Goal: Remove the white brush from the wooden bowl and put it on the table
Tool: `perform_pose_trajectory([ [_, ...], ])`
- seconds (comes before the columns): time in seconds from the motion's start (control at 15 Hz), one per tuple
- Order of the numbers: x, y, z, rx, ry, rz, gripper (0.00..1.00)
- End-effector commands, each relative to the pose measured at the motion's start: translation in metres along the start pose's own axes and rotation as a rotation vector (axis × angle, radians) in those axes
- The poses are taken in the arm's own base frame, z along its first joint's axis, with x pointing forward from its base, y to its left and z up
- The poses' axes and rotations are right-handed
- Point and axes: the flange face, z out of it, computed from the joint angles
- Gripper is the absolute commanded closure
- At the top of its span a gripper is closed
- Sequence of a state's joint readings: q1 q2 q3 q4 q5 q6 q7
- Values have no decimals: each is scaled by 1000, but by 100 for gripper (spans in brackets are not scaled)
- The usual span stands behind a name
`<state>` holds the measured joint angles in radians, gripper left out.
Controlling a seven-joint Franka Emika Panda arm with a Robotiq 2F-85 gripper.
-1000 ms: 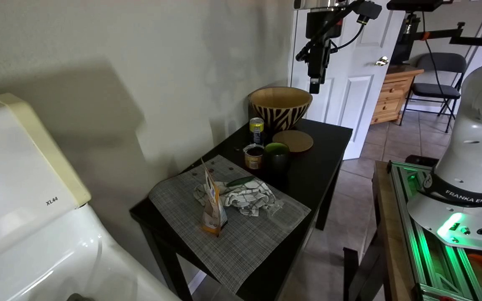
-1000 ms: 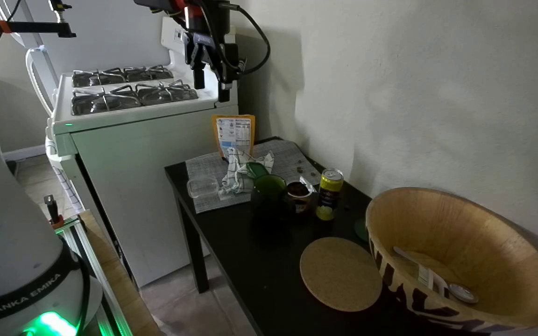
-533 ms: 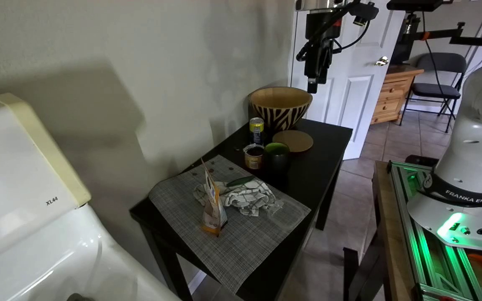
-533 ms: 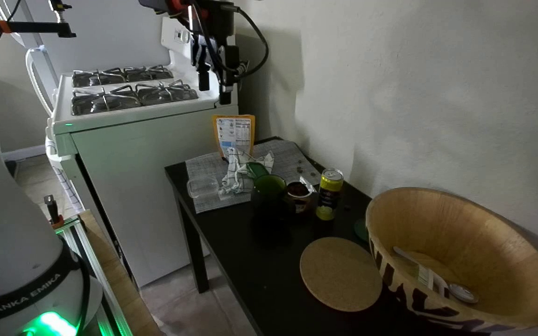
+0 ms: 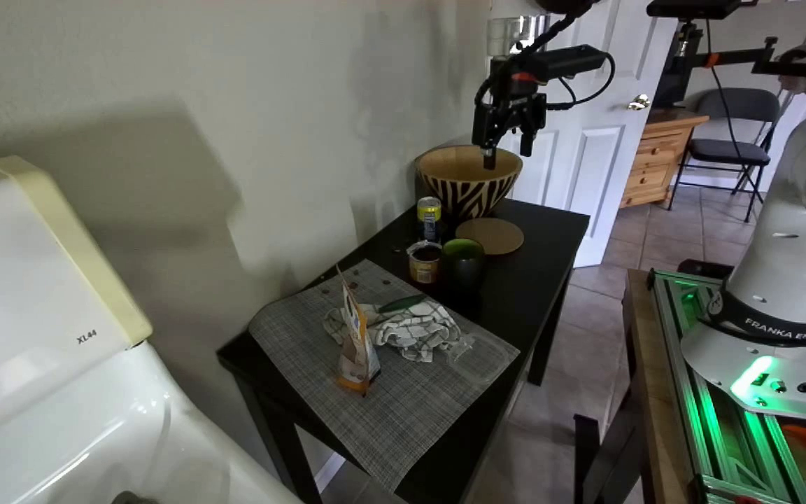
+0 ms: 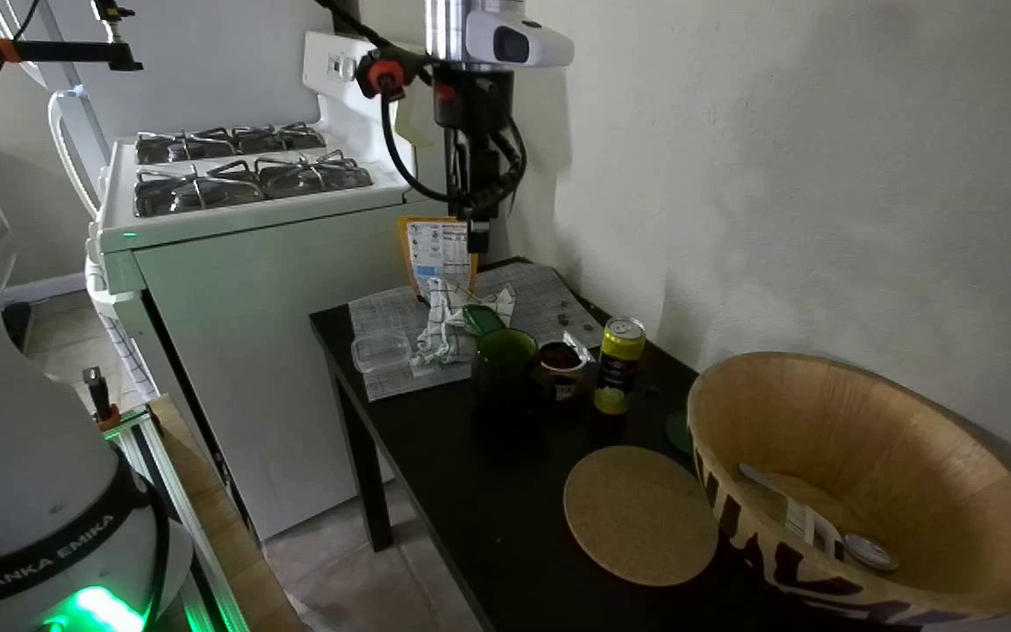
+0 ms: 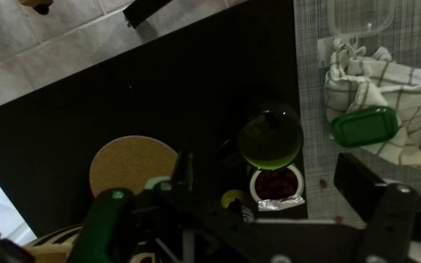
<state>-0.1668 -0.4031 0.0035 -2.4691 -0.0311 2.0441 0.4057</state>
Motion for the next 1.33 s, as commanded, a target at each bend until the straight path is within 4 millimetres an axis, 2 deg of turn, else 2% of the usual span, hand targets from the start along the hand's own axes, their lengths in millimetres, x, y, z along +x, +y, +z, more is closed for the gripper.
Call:
perform_pose_trajectory([
  [0.0, 26, -2, 32, -65, 12, 182, 0],
  [0.2, 40, 6, 56, -118, -10, 338, 0],
  [0.27, 42, 7, 62, -124, -74, 338, 0],
  [0.33, 32, 6, 54, -94, -29, 288, 0],
  [0.53, 40, 7, 64, -111, -62, 315, 0],
  [0.87, 43, 6, 62, -112, -62, 318, 0],
  [0.93, 51, 7, 63, -110, -64, 324, 0],
  [1.13, 100, 22, 61, -90, -51, 333, 0],
  [1.27, 140, 35, 60, -74, -53, 353, 0],
])
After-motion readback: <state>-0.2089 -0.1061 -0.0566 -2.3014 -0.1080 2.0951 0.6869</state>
